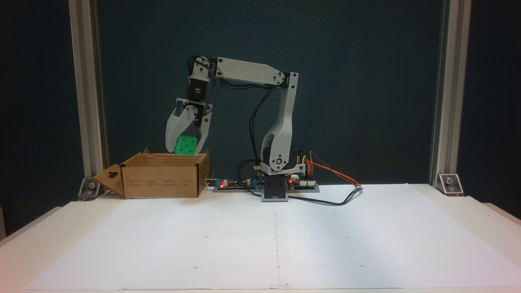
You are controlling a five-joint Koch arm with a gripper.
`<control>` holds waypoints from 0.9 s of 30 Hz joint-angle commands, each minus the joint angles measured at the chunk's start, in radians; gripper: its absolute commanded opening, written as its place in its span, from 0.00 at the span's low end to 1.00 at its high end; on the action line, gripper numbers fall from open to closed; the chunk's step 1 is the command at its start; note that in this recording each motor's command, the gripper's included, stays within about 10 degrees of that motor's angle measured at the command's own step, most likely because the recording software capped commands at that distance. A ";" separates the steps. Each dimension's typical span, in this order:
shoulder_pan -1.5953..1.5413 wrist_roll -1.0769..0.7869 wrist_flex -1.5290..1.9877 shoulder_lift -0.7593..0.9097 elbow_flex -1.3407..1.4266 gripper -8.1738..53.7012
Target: Grasp a green dice and put it in the bin.
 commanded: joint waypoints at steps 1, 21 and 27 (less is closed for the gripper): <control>0.049 -0.089 -0.014 0.005 -0.086 0.33; 0.488 -0.212 -0.198 -0.195 -0.121 0.33; 0.489 -0.212 -0.275 -0.222 -0.121 0.33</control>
